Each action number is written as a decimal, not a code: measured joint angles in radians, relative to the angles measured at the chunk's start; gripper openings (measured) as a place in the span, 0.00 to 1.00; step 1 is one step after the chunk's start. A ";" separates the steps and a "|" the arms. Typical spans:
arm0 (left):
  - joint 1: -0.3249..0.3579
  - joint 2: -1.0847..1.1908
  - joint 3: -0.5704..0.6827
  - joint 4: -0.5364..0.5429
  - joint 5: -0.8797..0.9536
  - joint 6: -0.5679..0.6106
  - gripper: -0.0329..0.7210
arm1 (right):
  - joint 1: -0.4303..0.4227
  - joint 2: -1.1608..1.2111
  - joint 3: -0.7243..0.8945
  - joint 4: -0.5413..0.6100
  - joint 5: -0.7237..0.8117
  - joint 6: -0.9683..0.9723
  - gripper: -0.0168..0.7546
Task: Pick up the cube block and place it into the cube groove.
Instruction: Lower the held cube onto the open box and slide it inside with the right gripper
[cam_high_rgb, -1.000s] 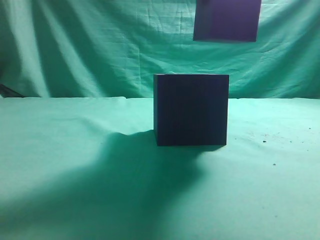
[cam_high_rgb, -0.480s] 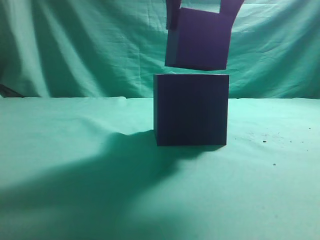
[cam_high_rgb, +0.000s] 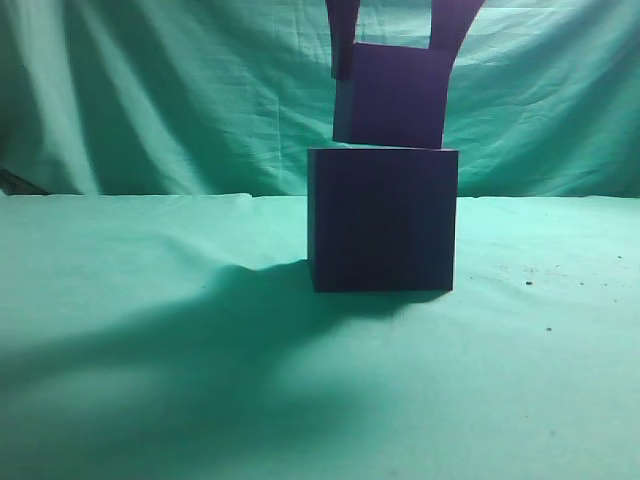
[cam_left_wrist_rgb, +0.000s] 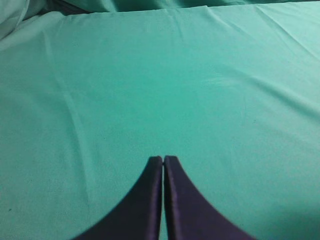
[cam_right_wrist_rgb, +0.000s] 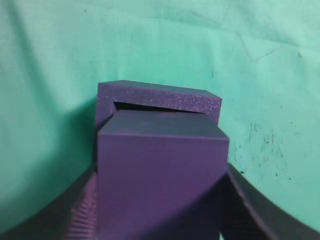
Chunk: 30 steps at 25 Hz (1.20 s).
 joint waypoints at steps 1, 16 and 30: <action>0.000 0.000 0.000 0.000 0.000 0.000 0.04 | 0.000 0.003 -0.002 -0.001 0.000 0.002 0.56; 0.000 0.000 0.000 0.000 0.000 0.000 0.04 | 0.000 0.013 -0.007 0.009 -0.056 0.018 0.56; 0.000 0.000 0.000 0.000 0.000 0.000 0.04 | 0.000 0.014 -0.009 -0.027 0.010 0.016 0.56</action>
